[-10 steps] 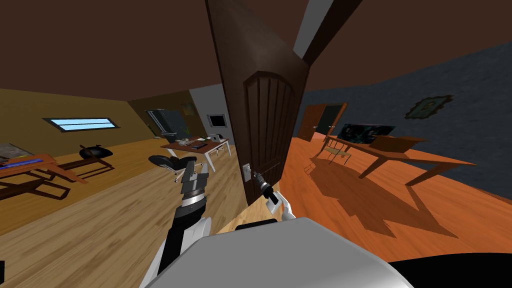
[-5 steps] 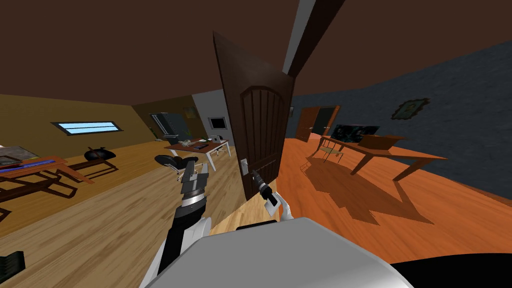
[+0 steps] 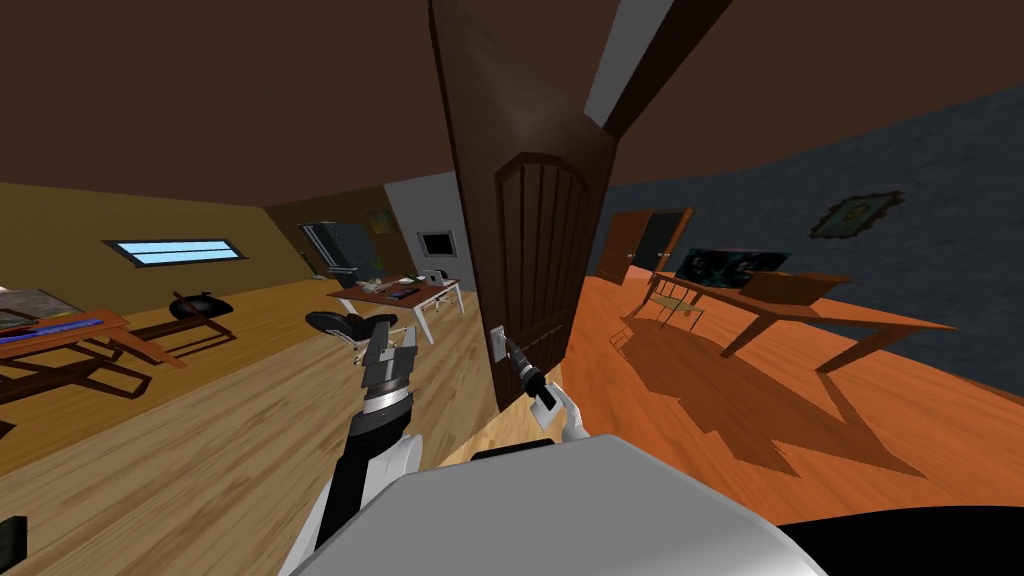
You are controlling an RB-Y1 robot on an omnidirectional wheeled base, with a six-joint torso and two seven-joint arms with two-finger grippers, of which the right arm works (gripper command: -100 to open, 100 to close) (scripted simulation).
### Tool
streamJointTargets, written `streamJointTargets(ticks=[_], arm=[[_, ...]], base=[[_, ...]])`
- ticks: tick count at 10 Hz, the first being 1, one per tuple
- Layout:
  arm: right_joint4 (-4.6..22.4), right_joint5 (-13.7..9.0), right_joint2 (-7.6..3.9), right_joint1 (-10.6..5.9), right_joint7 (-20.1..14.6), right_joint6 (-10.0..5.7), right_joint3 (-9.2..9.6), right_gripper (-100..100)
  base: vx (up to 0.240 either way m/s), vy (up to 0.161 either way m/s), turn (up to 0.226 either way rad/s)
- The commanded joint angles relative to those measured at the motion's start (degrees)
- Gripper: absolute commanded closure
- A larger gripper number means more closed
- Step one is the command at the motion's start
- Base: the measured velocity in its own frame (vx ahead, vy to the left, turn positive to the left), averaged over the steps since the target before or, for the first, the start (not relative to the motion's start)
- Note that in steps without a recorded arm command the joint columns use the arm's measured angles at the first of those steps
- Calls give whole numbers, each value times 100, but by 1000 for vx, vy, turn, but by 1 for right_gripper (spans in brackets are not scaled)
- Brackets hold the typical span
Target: Push the door open
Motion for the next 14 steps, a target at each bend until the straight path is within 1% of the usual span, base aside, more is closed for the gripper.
streamJointTargets(ticks=[1, 2, 3, 4, 9, 10, 12, 14], arm=[[33, -6, 44, -24, 23, -21, -33, -100], [67, -11, 115, -46, 40, -39, -60, -100], [44, -5, 84, -24, 34, -29, -43, -100], [44, -5, 84, -24, 34, -29, -43, 100], [44, -5, 84, -24, 34, -29, -43, 100], [91, -33, 31, -41, 75, -11, -175, 100], [110, -50, 24, -58, 96, -7, -247, 100], [155, -90, 40, -97, 145, 3, -416, 100]], base=[[230, 134, 29], [246, 129, 20], [114, 57, -1], [-15, -6, -4], [-24, -13, -1], [70, 73, -68], [99, 153, -64], [137, 177, -62]])
